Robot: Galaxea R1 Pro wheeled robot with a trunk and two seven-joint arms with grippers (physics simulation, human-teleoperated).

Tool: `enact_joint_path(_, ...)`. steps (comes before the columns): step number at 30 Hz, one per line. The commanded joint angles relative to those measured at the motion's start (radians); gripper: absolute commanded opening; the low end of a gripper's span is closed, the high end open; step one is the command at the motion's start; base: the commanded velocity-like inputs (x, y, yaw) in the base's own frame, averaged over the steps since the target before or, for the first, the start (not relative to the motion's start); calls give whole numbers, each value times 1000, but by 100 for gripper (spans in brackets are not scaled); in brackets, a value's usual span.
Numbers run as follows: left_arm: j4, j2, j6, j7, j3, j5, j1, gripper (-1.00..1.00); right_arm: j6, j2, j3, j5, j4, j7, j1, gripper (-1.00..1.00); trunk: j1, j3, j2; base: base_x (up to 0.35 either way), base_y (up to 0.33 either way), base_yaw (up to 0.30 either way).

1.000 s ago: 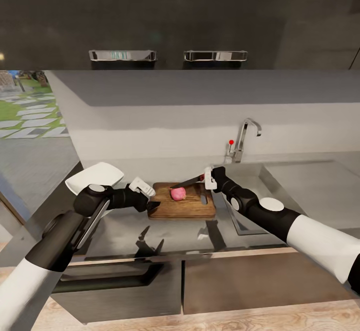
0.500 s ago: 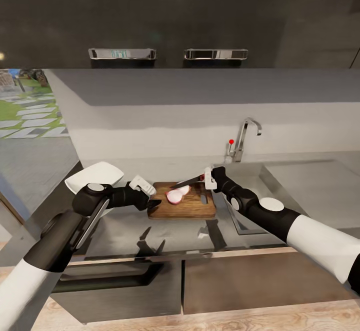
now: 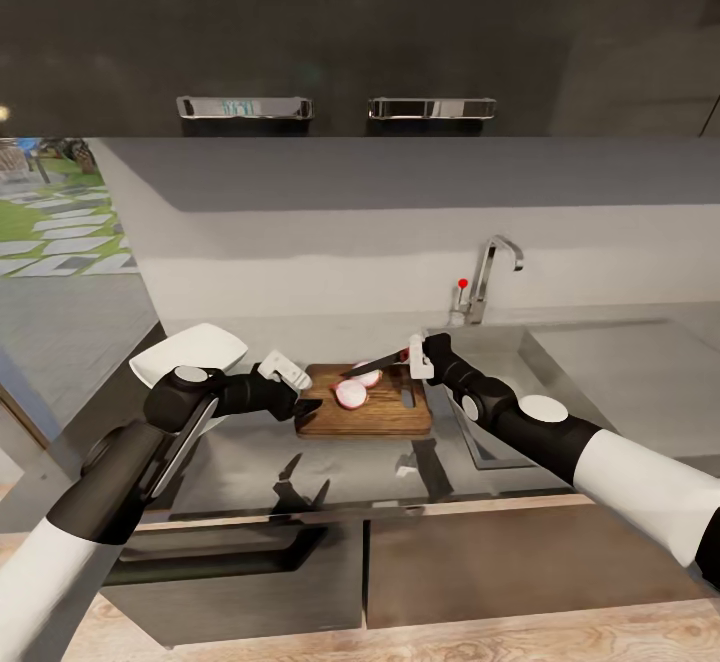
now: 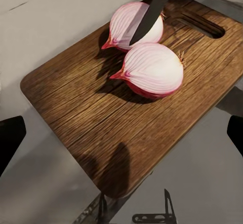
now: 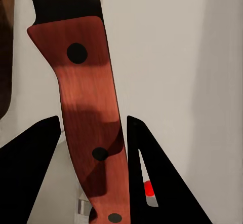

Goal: In the kitchen, take the Vidalia onion out of the sink, dice it on the chopping board with the paring knife, put the diced onion into the bowl on the countertop, then place both the paring knife and the chopping board into the sink.

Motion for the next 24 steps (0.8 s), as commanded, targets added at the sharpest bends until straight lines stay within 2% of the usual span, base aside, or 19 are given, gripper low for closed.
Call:
enact_joint_path(1,-1,1,5,-2,-1,0,-1,100,9,-1,4,10,-3,0,-2,-100,0,-1,-1,0,0,0)
enact_joint_path(22,-2,1,7,-2,2,1,-1,100,9,-1,5,11,-2,0,-2,-100,81,-67,-148,0,0,0)
enact_joint_path(24,-2,1,7,-2,2,1,-1,100,9,-1,5,11,-2,0,-2,-100,81,-67,-148,0,0,0)
